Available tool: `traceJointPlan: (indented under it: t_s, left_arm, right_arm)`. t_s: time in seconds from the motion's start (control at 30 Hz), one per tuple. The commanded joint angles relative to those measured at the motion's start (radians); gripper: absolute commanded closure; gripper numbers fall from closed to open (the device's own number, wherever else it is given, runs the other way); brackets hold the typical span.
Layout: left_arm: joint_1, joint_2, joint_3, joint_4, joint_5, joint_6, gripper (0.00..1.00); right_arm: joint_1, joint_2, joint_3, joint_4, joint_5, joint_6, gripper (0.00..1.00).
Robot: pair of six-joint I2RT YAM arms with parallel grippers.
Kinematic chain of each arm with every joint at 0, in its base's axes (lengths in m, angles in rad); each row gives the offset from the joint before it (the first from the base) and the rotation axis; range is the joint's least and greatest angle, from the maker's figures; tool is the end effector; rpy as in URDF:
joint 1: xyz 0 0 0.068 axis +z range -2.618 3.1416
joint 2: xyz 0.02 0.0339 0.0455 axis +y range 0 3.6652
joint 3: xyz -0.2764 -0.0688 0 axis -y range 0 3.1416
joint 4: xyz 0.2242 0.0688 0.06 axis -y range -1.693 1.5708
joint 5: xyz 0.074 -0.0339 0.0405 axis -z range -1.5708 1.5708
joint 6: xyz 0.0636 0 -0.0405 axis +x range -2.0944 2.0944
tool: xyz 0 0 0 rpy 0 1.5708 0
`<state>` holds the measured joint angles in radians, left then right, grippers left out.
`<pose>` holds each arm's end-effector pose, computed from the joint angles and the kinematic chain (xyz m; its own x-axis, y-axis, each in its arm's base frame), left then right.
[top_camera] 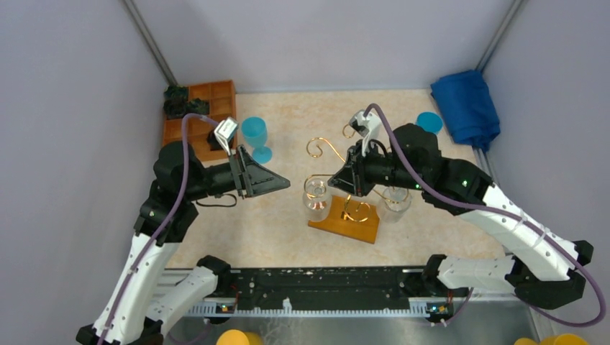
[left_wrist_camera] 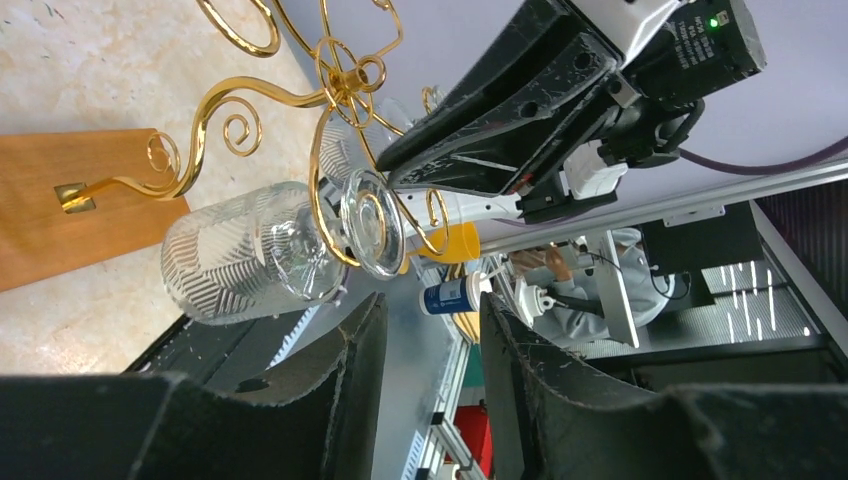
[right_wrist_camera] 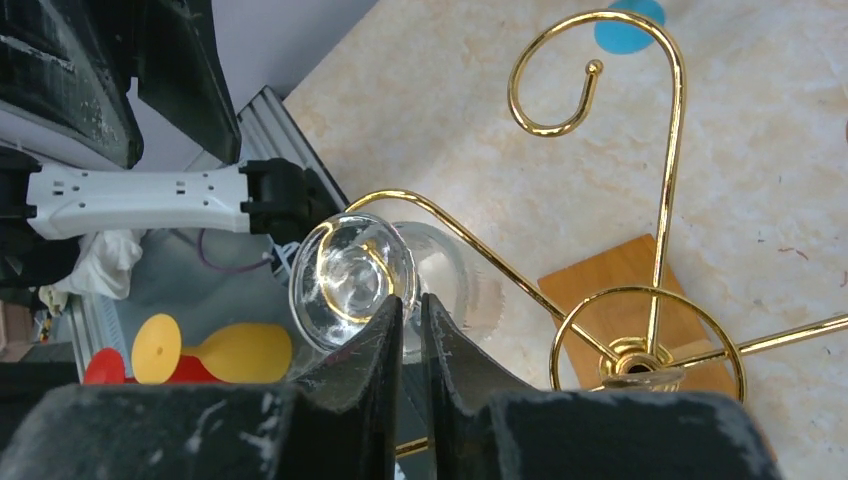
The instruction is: Take the wine glass off the wine glass rack
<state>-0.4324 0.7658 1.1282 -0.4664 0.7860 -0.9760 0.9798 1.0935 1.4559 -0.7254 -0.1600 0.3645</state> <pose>0.0968 -0.0943 0.4283 -0.8273 -0.2628 -0.4965 0.4459 0.2303 -0.8649 0.1082 0.1794 0.4460 -0.5067 -0.1235 -0.8533 -0.7729 0.5035 0.3861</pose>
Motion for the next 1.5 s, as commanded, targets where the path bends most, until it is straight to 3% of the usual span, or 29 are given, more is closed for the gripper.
traceJointPlan:
  t_s: [0.0, 0.4, 0.8, 0.93, 1.17, 1.47]
  left_arm:
    - [-0.010, 0.007, -0.015, 0.021, 0.049, -0.025, 0.54]
    - [-0.116, 0.076, -0.022, 0.055, -0.014, -0.005, 0.53]
    - [-0.390, 0.156, -0.008, 0.100, -0.229, -0.014, 0.55]
    - [-0.396, 0.158, 0.015, 0.066, -0.282, 0.005, 0.57]
    - [-0.394, 0.112, 0.128, -0.203, -0.517, 0.056, 0.58]
    - [-0.394, 0.147, 0.104, -0.188, -0.514, 0.065, 0.58]
  right_arm:
    - [0.008, -0.024, -0.022, 0.043, 0.069, 0.029, 0.87]
    - [0.009, -0.030, -0.059, 0.076, 0.047, 0.053, 0.85]
    - [0.010, -0.036, -0.070, 0.089, 0.023, 0.066, 0.86]
    - [0.010, -0.045, -0.076, 0.095, 0.021, 0.070, 0.87]
    - [0.010, -0.052, -0.091, 0.105, 0.025, 0.073, 0.87]
    - [0.010, -0.050, -0.093, 0.113, 0.019, 0.073, 0.88]
